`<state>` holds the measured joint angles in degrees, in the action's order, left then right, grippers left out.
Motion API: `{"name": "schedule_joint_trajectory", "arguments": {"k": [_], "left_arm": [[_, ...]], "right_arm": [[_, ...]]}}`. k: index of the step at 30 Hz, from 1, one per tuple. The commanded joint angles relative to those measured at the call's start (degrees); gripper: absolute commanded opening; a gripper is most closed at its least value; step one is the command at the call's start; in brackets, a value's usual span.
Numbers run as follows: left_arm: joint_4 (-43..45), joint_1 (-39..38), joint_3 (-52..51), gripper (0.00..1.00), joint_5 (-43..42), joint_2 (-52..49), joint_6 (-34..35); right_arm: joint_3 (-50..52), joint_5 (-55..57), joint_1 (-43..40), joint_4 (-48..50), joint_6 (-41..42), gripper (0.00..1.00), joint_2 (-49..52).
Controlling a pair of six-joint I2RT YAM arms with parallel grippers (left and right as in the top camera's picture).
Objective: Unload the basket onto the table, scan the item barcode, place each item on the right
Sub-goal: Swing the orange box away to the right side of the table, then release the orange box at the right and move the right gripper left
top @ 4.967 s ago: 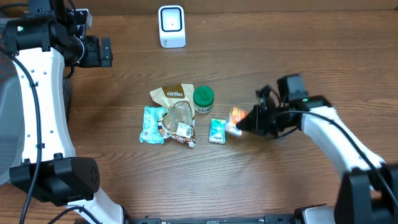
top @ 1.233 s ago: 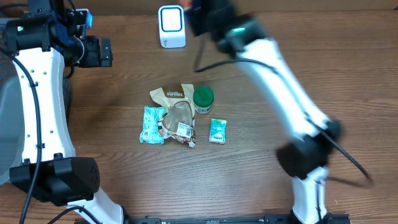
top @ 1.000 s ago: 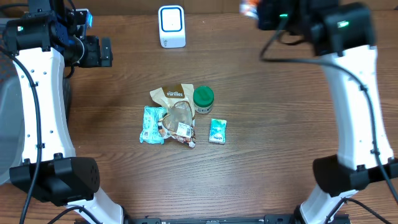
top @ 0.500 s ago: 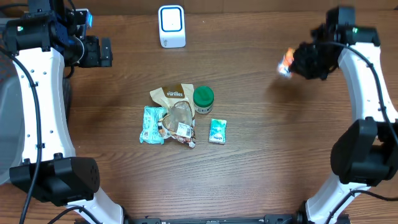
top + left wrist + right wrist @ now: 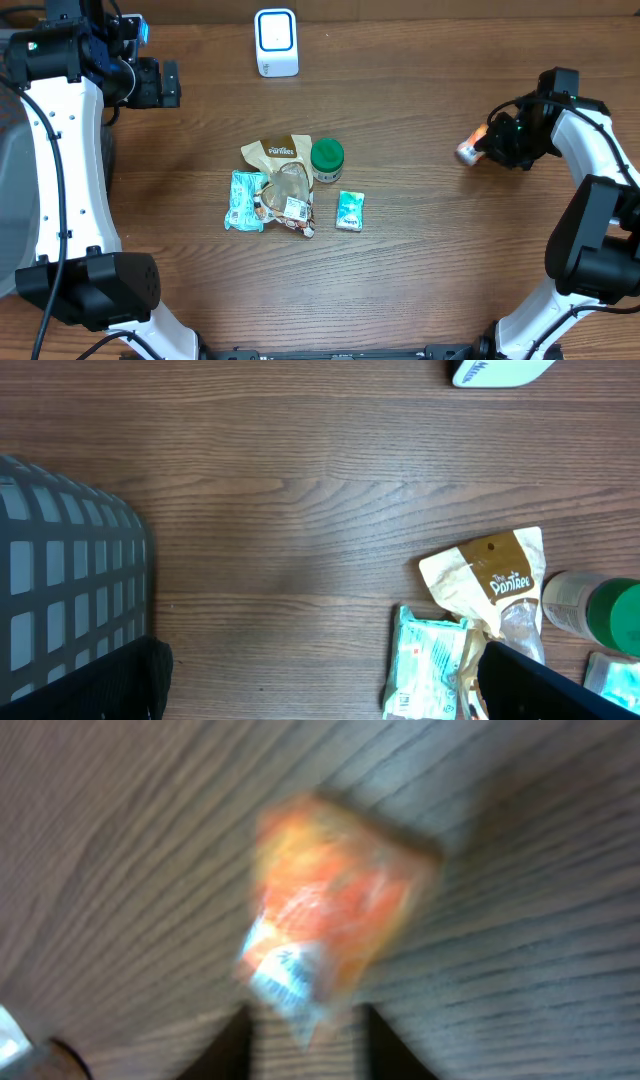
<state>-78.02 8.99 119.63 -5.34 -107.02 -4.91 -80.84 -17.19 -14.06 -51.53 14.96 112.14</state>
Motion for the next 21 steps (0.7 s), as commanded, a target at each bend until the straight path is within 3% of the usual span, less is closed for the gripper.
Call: {"name": "schedule_joint_trajectory", "arguments": {"k": [1, 3, 5, 12, 14, 17, 21], "left_arm": [[0.1, 0.0, 0.5, 1.0, 0.2, -0.5, -1.1], [0.1, 0.0, 0.5, 0.99, 0.2, -0.5, -1.1], [0.1, 0.0, 0.5, 1.0, 0.2, -0.5, -1.1], [0.1, 0.0, 0.5, 1.0, 0.2, -0.5, -1.1], [0.1, 0.0, 0.5, 0.99, 0.2, -0.5, -1.1], [0.1, 0.0, 0.5, 0.99, 0.2, -0.5, -1.1], [0.1, 0.0, 0.5, 0.99, 0.2, -0.5, -1.1]], "right_arm": [[0.4, -0.4, 0.2, 0.6, 0.0, 0.63, -0.5], [0.1, -0.6, 0.2, -0.2, 0.0, 0.76, -0.5], [-1.8, -1.0, 0.2, -3.3, -0.3, 0.82, -0.6], [-15.3, -6.4, 1.9, -21.8, -7.1, 0.87, -3.5], [-17.6, -7.4, 3.6, -26.0, -9.3, 0.94, -5.3], [-17.8, -7.3, 8.3, -29.0, -9.3, 1.0, -8.6], [-17.0, -7.3, 13.7, -30.1, -9.3, 1.0, -8.5]]}}
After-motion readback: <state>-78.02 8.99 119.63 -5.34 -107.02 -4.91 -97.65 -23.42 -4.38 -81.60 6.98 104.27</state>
